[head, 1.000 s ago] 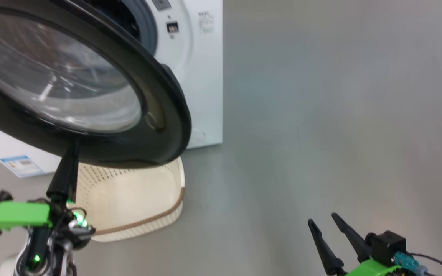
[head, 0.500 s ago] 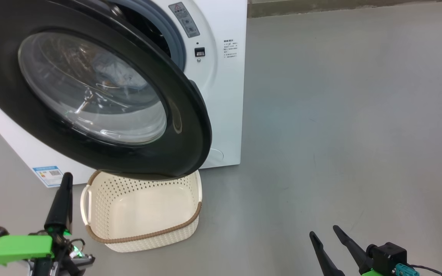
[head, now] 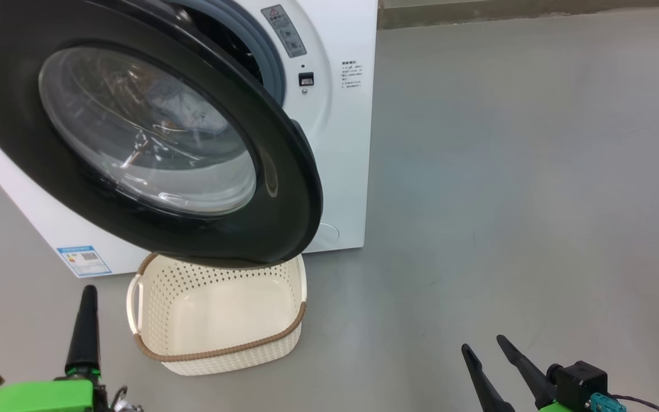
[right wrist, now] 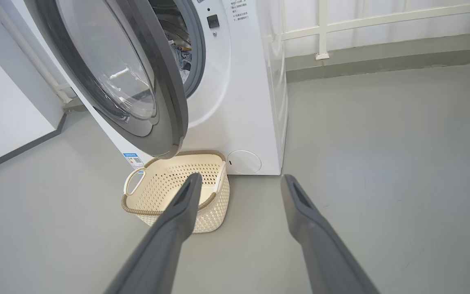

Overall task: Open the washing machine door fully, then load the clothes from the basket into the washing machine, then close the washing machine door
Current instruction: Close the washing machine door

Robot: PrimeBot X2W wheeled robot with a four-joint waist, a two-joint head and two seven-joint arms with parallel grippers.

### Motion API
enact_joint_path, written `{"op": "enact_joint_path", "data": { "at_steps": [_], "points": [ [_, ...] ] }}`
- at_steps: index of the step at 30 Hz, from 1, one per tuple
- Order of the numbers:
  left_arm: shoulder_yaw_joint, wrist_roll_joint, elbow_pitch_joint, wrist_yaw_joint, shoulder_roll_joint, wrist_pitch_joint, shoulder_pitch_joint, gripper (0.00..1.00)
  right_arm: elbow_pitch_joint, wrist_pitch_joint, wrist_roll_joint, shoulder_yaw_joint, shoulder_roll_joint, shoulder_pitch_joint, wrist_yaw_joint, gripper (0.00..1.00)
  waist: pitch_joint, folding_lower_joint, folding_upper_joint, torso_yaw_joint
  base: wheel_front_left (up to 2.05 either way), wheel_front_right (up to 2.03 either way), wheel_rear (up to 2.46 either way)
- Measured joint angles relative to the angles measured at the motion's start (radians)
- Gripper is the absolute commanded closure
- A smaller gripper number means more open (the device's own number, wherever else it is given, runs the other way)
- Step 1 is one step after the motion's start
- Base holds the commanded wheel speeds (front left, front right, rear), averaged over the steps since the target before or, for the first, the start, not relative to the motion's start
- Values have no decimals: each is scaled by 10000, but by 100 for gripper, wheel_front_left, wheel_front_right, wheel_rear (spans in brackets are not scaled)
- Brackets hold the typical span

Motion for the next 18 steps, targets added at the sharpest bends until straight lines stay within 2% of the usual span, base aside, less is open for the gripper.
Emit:
{"op": "enact_joint_path", "data": {
  "at_steps": [1,2,3,4,5,8,12,18],
  "points": [
    [-130,255,-38,0,113,-217,48,100,0,0,2,0,2,0,0,0,-6,0,0,11,0,0,0],
    [-188,472,-63,0,190,-516,86,71,0,0,0,-2,2,1,0,0,-10,0,0,23,0,0,0],
    [-259,646,-73,0,286,-792,118,49,0,0,2,0,2,1,0,0,-15,0,0,31,0,0,0],
    [-318,771,-73,0,372,-1043,172,5,2,0,0,2,6,1,0,0,-21,0,0,36,0,0,0],
    [-359,922,-67,0,433,-1296,243,0,2,0,2,2,6,1,0,0,-26,-1,0,41,0,0,0],
    [-504,1778,-54,0,763,-1735,412,0,-2,0,2,0,8,1,0,0,-23,0,0,50,0,0,0],
    [-451,3860,38,-2,1003,-1912,476,0,-10,0,0,-10,8,2,0,0,0,0,0,78,0,0,0],
    [403,7122,-105,-35,362,-1916,652,0,-125,0,-2,-17,10,2,0,0,41,0,0,81,0,0,0]
  ]
}}
